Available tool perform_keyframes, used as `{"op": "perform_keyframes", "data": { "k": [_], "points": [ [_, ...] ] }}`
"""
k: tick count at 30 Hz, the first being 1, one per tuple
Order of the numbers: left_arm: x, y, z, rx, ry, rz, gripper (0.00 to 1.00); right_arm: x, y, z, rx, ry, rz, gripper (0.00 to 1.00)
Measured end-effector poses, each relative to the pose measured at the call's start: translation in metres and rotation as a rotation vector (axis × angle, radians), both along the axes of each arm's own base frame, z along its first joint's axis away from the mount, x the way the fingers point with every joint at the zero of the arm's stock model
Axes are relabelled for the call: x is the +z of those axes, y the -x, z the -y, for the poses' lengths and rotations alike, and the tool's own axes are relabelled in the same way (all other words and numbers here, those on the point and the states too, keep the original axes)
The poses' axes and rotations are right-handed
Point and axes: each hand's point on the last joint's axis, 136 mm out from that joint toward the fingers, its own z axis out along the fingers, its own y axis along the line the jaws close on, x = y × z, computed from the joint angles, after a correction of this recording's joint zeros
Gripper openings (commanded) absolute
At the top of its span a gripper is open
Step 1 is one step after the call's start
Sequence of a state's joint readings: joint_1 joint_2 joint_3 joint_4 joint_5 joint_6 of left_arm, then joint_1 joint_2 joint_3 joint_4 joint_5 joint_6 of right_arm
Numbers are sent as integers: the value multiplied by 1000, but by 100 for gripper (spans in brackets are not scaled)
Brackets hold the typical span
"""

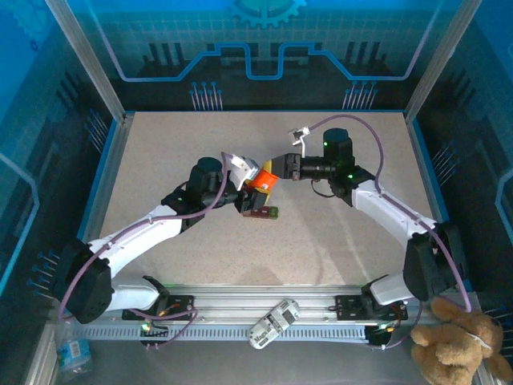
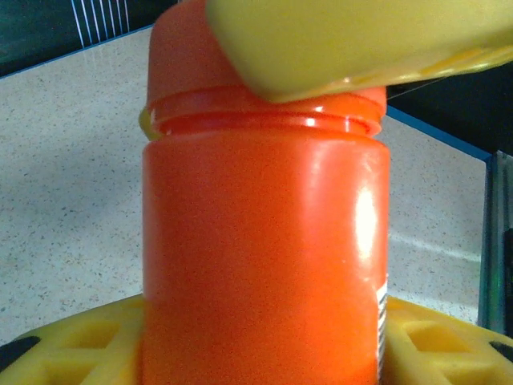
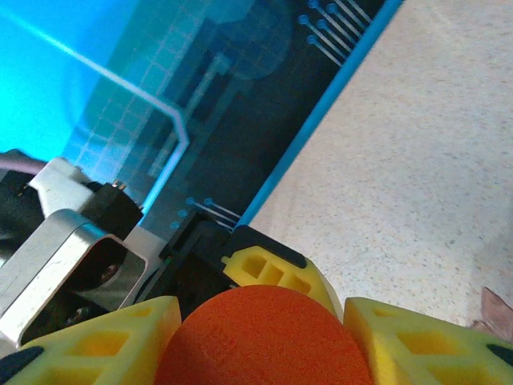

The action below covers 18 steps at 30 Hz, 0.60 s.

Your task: Sort the pills into containers

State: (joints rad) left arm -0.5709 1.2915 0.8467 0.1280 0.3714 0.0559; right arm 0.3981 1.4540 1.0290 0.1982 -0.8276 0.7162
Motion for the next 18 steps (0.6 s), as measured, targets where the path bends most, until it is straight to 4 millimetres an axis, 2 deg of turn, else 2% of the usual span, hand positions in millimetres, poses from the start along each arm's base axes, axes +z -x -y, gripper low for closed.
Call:
{"op": "perform_keyframes", "data": {
  "k": [3, 4, 5, 6, 7, 12, 15, 18],
  "points": [
    [-1, -1, -1, 4, -1, -7, 0, -1, 0, -1, 14, -23, 11, 56],
    [-1, -1, -1, 4, 0, -8, 0, -1, 1, -1, 11, -28, 12, 61],
    [-1, 0, -1, 3, 1, -8, 0, 0, 1, -1, 9, -33, 9, 71],
    [-1, -1, -1, 3, 1, -8, 0, 0, 1, -1, 4, -36, 1, 78],
    [0, -1, -1, 3, 2, -7, 0, 1, 1, -1, 0, -38, 2, 79],
    [-1, -1, -1, 4, 1, -7, 0, 12, 2, 4, -47, -42, 1, 83],
    [-1, -1, -2, 6, -1, -7, 0, 19, 0, 15, -139, -30, -46, 83],
    [-4, -2, -2, 7, -9, -8, 0, 16, -4, 33, -296, 6, -132, 83]
  ]
}}
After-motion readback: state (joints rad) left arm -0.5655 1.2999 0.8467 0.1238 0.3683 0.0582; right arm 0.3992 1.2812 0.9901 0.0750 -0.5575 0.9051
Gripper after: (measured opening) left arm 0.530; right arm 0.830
